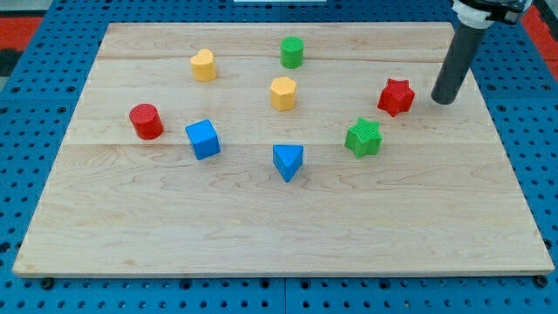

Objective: Slightly move red star

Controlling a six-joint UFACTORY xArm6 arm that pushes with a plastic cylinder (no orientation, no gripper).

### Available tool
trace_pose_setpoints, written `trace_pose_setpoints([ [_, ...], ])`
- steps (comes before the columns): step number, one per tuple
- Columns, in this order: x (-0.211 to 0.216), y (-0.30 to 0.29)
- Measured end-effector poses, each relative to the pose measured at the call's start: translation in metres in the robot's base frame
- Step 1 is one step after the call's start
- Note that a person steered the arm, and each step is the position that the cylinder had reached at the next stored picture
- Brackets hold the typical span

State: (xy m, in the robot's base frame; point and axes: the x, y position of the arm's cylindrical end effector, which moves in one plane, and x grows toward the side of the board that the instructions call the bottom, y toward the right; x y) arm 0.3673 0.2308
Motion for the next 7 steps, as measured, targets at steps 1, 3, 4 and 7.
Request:
trace_pose_setpoints([
  [1,0.0,0.003],
  [3,0.0,0.016],
  [4,0.014,0.022],
  [7,0.003,-0.029],
])
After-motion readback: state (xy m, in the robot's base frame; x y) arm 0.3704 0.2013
